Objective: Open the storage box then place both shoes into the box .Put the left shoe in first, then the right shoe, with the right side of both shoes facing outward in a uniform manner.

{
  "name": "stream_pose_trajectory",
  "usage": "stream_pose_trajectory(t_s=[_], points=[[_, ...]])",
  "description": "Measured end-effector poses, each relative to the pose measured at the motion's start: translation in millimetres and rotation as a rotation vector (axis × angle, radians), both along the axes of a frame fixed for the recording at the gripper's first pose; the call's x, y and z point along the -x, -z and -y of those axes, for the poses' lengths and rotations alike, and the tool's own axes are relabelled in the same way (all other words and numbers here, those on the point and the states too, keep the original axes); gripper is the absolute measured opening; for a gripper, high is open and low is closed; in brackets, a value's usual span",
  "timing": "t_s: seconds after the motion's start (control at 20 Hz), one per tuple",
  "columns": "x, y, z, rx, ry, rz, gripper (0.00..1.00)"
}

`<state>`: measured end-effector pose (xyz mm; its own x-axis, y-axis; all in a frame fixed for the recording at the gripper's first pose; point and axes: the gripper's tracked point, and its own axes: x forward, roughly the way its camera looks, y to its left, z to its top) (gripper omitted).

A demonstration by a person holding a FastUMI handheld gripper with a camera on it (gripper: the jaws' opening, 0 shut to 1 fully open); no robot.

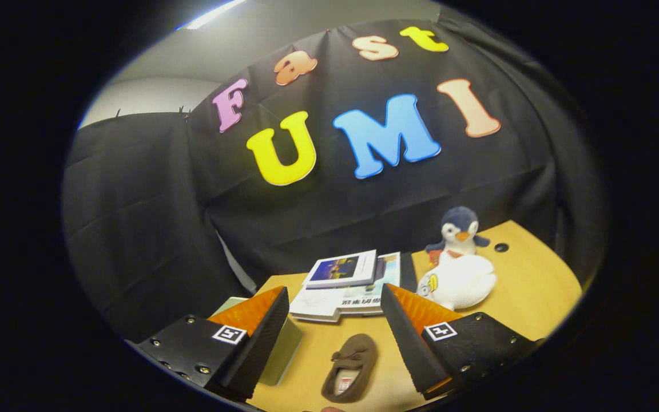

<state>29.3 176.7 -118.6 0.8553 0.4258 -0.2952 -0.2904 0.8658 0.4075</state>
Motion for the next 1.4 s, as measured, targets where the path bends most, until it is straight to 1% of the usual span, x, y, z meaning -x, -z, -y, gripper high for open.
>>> stream_pose_trajectory(t_s=[0.15, 0.25, 0.45, 0.55, 0.85, 0.95, 1.0, 1.15, 1.3, 1.4], points=[[4.7, 32.8, -47.3, -0.068, -0.148, -0.096, 0.97], [10.4, 51.0, -75.1, -0.118, -0.230, -0.170, 0.97], [18.9, 88.9, -119.4, -0.209, -0.354, -0.311, 0.97], [19.5, 106.8, -140.2, -0.267, -0.399, -0.381, 0.97], [21.4, 139.8, -179.6, -0.442, -0.487, -0.553, 0.96], [22.3, 145.1, -191.1, -0.505, -0.503, -0.604, 0.96], [24.1, 145.1, -194.4, -0.541, -0.517, -0.623, 0.96], [27.9, 154.7, -209.6, -0.586, -0.559, -0.675, 0.96], [28.8, 150.6, -222.9, -0.685, -0.590, -0.712, 0.96], [27.5, 154.9, -225.8, -0.696, -0.591, -0.727, 0.92]])
